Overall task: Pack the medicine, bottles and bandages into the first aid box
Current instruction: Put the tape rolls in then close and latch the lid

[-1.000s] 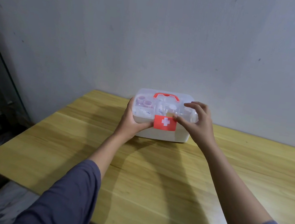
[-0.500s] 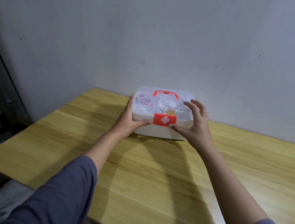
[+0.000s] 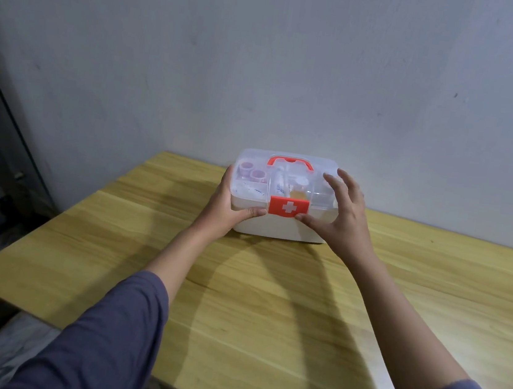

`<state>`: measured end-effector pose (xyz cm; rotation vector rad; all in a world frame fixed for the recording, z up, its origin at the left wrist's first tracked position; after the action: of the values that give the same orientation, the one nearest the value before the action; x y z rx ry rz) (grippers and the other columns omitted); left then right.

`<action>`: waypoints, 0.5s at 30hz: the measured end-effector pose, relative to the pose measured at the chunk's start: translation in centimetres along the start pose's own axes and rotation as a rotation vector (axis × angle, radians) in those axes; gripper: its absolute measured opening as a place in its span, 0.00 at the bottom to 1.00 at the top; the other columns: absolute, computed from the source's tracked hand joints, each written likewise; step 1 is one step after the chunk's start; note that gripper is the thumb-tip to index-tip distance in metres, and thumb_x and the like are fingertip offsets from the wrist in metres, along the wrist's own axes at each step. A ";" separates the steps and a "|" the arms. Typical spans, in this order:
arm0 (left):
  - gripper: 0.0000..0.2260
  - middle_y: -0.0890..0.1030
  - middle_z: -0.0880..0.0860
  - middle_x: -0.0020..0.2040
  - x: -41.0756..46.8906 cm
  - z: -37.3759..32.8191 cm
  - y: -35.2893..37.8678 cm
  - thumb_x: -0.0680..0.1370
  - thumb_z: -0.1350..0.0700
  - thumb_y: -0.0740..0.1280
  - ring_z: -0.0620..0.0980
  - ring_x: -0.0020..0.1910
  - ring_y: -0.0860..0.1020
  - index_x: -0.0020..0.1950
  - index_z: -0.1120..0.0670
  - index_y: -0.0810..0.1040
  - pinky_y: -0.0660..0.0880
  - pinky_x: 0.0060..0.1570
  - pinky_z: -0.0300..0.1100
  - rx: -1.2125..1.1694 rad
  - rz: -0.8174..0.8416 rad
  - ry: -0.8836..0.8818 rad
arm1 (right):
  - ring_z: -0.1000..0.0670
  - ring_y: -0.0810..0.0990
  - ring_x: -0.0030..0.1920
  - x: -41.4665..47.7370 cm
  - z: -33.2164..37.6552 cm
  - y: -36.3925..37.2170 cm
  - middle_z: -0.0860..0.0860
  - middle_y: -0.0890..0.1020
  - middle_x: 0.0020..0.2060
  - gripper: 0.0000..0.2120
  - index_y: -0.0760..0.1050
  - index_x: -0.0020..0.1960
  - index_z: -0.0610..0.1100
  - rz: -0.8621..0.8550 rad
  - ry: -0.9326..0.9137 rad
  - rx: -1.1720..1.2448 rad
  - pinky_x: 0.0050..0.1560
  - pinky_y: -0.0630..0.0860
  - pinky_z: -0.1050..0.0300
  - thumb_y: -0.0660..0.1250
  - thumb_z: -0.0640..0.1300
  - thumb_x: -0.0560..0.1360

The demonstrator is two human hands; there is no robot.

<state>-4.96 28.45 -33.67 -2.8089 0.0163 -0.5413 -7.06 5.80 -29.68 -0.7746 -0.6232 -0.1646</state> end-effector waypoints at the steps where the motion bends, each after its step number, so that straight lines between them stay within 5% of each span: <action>1: 0.48 0.73 0.48 0.72 -0.1 0.2 -0.1 0.62 0.42 0.79 0.45 0.70 0.73 0.78 0.50 0.62 0.71 0.67 0.36 -0.006 -0.001 -0.012 | 0.47 0.57 0.74 -0.1 -0.3 0.2 0.47 0.58 0.74 0.43 0.61 0.72 0.49 0.016 0.044 0.010 0.70 0.59 0.54 0.77 0.52 0.62; 4: 0.45 0.72 0.49 0.72 -0.4 1.1 0.0 0.67 0.53 0.82 0.46 0.71 0.72 0.78 0.51 0.61 0.71 0.63 0.29 -0.014 0.005 -0.045 | 0.51 0.54 0.76 -0.8 -1.1 0.7 0.49 0.55 0.76 0.50 0.52 0.75 0.50 0.041 0.205 0.122 0.71 0.56 0.56 0.77 0.54 0.62; 7: 0.44 0.71 0.48 0.71 -0.5 1.7 0.0 0.69 0.60 0.81 0.44 0.68 0.73 0.79 0.53 0.60 0.70 0.58 0.23 -0.023 0.004 -0.058 | 0.51 0.63 0.72 -1.4 -1.6 1.1 0.52 0.64 0.73 0.50 0.54 0.74 0.49 0.028 0.292 0.259 0.67 0.63 0.58 0.79 0.51 0.61; 12: 0.45 0.73 0.42 0.65 -1.6 3.1 0.7 0.68 0.63 0.81 0.24 0.58 0.73 0.78 0.55 0.60 0.71 0.55 0.22 -0.070 0.025 -0.126 | 0.51 0.67 0.70 -3.3 -2.4 1.9 0.52 0.68 0.71 0.49 0.57 0.72 0.50 0.007 0.353 0.292 0.69 0.67 0.50 0.80 0.52 0.59; 15: 0.44 0.73 0.41 0.64 -2.7 4.2 2.3 0.70 0.68 0.78 0.22 0.56 0.74 0.79 0.55 0.58 0.73 0.55 0.24 -0.089 0.050 -0.156 | 0.50 0.68 0.69 -5.2 -3.4 1.6 0.51 0.69 0.70 0.49 0.58 0.72 0.50 -0.005 0.379 0.278 0.69 0.68 0.48 0.80 0.52 0.58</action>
<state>-5.88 27.60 -39.02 -2.9208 0.0804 -0.3157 -9.15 4.10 -35.51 -0.4556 -0.2793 -0.2177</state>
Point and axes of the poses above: each hand's wrist, its own x-axis towards the middle knuckle, its own y-axis out of the palm, z = x × y, the point moved 5 cm from there along x, towards the middle knuckle
